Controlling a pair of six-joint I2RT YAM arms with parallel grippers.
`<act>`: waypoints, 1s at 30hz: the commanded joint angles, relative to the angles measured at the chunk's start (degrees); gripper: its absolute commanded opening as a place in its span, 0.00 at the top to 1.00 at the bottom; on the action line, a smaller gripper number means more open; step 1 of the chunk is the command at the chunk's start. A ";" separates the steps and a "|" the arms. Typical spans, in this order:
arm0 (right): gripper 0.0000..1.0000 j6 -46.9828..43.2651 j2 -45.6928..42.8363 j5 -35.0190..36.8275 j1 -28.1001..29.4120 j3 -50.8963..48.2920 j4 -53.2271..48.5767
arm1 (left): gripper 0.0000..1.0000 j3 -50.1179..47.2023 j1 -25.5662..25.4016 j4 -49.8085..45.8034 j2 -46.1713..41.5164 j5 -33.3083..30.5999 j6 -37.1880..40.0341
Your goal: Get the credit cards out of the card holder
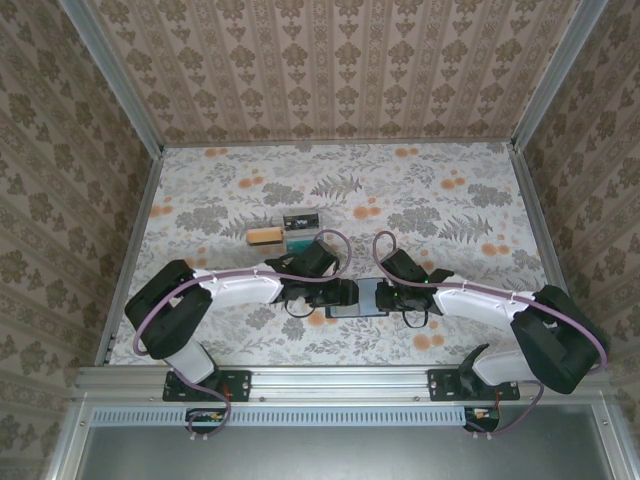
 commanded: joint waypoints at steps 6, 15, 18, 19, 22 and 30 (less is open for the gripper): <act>0.83 1.07 1.58 0.23 0.52 -0.67 -2.78 | 0.31 -0.06 0.24 -0.78 1.35 0.98 -0.35; 0.83 1.08 1.67 0.23 0.65 -0.76 -2.77 | 0.26 0.98 0.03 3.29 3.55 4.62 0.35; 0.83 1.11 1.59 0.26 0.72 -0.85 -2.79 | 0.25 1.96 -0.15 3.24 4.28 5.19 0.79; 0.83 1.12 1.58 0.26 0.74 -0.85 -2.82 | 0.24 2.11 -0.14 3.23 4.44 5.29 0.94; 0.83 1.11 1.59 0.22 0.74 -0.94 -2.84 | 0.21 2.24 -0.18 3.37 4.23 5.31 1.19; 0.84 1.12 1.85 0.20 0.74 -0.85 -2.73 | 0.07 2.24 -0.29 4.46 3.69 6.07 1.88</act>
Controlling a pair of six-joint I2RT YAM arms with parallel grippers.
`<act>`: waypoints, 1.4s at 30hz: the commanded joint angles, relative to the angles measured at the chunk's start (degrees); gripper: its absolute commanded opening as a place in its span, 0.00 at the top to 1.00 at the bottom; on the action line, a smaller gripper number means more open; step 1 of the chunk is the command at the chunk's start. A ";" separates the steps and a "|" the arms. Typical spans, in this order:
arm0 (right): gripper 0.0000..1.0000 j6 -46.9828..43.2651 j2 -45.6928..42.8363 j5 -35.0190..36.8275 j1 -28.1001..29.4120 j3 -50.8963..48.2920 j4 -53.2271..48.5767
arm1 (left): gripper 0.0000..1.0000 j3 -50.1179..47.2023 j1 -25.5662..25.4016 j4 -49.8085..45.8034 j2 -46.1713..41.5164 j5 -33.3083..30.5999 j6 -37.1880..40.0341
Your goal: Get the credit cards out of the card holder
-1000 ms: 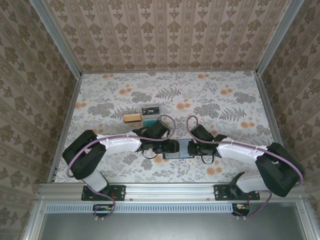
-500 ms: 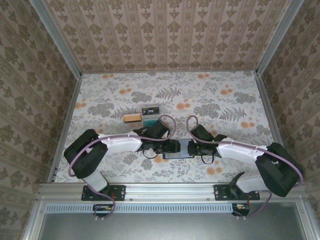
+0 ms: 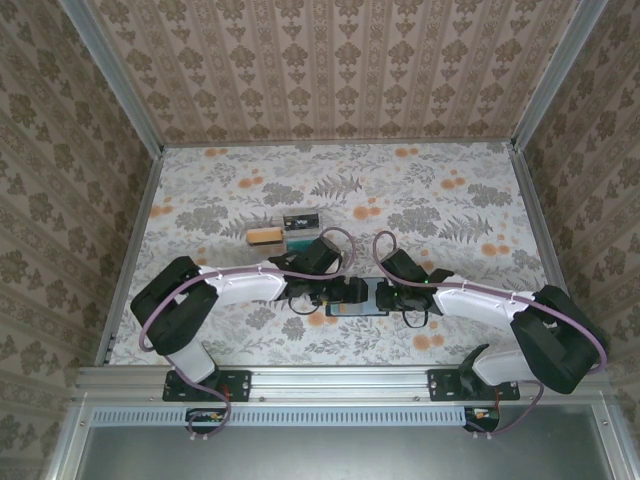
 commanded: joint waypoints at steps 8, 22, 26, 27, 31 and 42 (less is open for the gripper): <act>0.83 0.98 2.03 0.16 0.68 -0.96 -2.51 | 0.06 3.01 -0.63 0.22 -0.34 1.75 2.58; 0.83 1.07 2.02 0.30 0.74 -0.87 -2.62 | 0.07 7.31 -2.05 -3.13 1.04 1.92 4.93; 0.80 1.07 1.95 0.89 0.70 -0.63 -3.15 | 0.07 7.01 -1.89 -3.69 0.92 1.45 4.87; 0.79 1.14 1.73 1.31 0.76 -0.52 -3.62 | 0.07 6.87 -1.93 -3.89 0.78 1.16 4.77; 0.75 1.27 -0.48 3.30 0.61 -0.21 -5.82 | 0.07 5.55 -1.48 -3.91 -0.20 0.14 4.26; 0.68 0.98 -13.30 6.49 -1.22 1.17 -10.67 | 0.11 -0.49 1.51 -4.90 -6.73 -4.00 2.83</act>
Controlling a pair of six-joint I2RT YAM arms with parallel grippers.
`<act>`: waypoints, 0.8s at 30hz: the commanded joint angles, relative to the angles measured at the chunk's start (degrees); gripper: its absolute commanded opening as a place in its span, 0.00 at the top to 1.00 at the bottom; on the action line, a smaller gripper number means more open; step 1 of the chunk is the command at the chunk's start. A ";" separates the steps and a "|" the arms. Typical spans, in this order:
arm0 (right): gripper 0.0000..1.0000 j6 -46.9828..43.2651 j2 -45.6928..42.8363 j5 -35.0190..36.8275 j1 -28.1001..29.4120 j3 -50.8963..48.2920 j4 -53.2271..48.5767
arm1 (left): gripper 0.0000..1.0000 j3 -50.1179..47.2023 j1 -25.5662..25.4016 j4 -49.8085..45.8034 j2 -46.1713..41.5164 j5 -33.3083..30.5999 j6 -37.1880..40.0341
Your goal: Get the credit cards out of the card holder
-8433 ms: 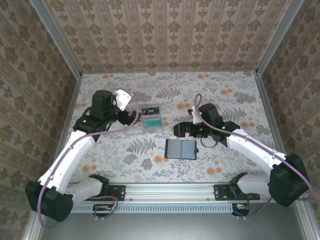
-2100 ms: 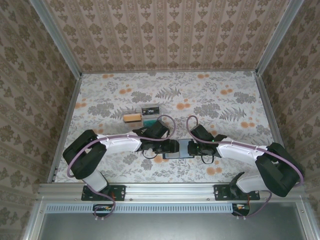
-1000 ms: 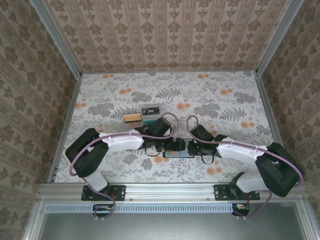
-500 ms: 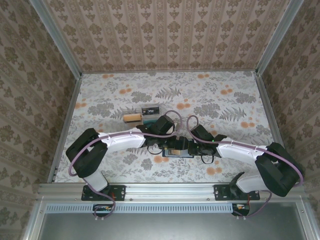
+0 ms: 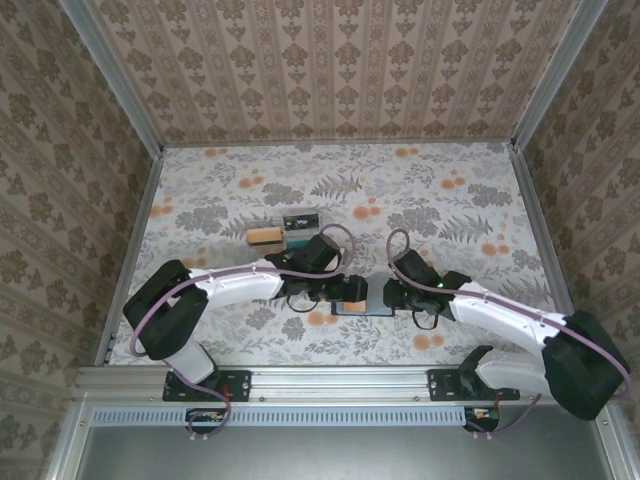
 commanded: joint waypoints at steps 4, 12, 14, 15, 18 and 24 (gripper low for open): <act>0.70 0.06 -0.95 -5.64 -0.43 1.95 1.82 | 0.28 -1.77 1.40 -0.41 -3.32 -1.87 -0.76; 0.81 3.17 7.17 -15.34 -0.17 3.08 10.20 | 0.84 -0.92 1.44 0.88 1.59 -1.38 -1.59; 0.81 4.04 9.03 -17.27 -0.33 2.97 12.21 | 0.89 -0.82 1.44 1.00 2.64 -1.16 -1.49; 0.81 4.41 9.83 -17.89 -0.34 2.97 12.81 | 0.90 -0.68 1.40 1.00 3.05 -1.16 -1.48; 0.83 5.80 13.10 -20.32 -0.85 2.78 15.11 | 0.90 -0.86 1.50 1.00 3.88 -1.07 -1.48; 0.84 7.79 16.59 -22.28 -2.04 1.38 18.48 | 0.90 -1.35 1.48 1.53 4.80 -0.64 -1.65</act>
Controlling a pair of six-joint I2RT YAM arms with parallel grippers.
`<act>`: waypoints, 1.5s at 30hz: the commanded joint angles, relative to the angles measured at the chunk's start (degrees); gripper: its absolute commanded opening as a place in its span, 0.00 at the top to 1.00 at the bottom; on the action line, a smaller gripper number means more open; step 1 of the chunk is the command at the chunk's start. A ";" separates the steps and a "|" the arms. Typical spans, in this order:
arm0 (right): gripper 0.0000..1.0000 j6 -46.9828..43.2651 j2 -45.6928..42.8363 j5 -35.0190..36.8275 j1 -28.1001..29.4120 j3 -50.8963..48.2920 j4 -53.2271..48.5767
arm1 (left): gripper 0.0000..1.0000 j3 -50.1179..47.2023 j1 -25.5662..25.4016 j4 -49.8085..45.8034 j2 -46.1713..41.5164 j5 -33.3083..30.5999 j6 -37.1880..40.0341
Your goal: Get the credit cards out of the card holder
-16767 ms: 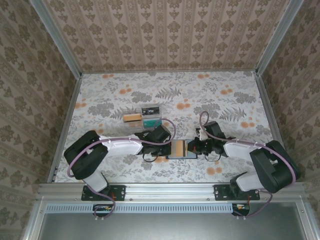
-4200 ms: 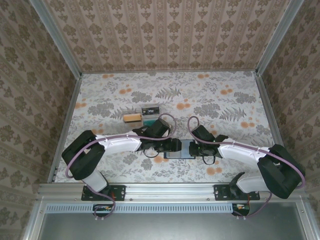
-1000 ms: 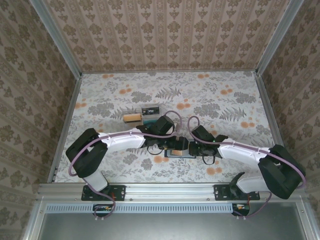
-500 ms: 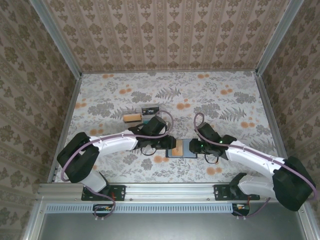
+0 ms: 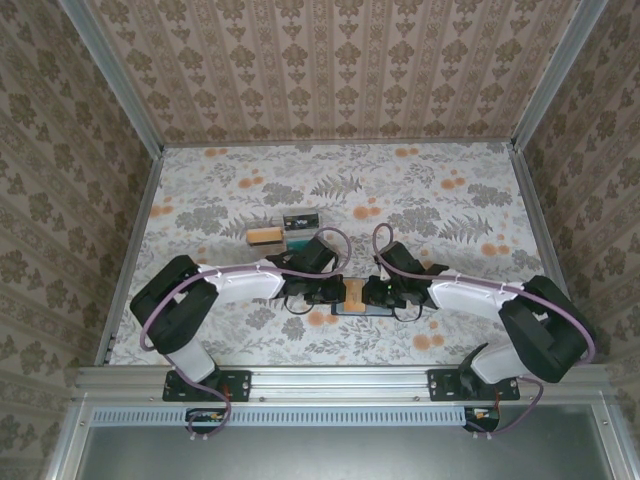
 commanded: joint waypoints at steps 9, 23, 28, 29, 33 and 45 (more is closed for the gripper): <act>0.83 2.23 2.77 -2.10 -1.75 -0.27 1.27 | 0.94 -0.67 0.13 0.28 2.05 0.22 -0.94; 0.82 3.29 5.12 -7.12 -2.83 -1.49 6.11 | 0.97 0.30 -0.35 -1.09 3.45 0.08 -0.79; 0.96 3.20 3.53 -6.54 -3.51 -2.10 5.03 | 1.00 0.41 -0.38 -2.12 3.38 -0.33 -0.96; 0.98 3.02 3.09 -6.40 -3.83 -2.26 4.64 | 1.00 0.49 -0.40 -2.39 3.42 -0.59 -1.07; 1.00 2.18 0.77 -6.15 -5.47 -3.35 2.96 | 1.00 0.40 -0.23 -3.94 3.39 -1.50 -1.54; 1.00 0.38 -1.62 -7.67 -9.08 -6.27 2.37 | 1.00 -0.69 0.09 -3.96 2.87 -1.84 -2.11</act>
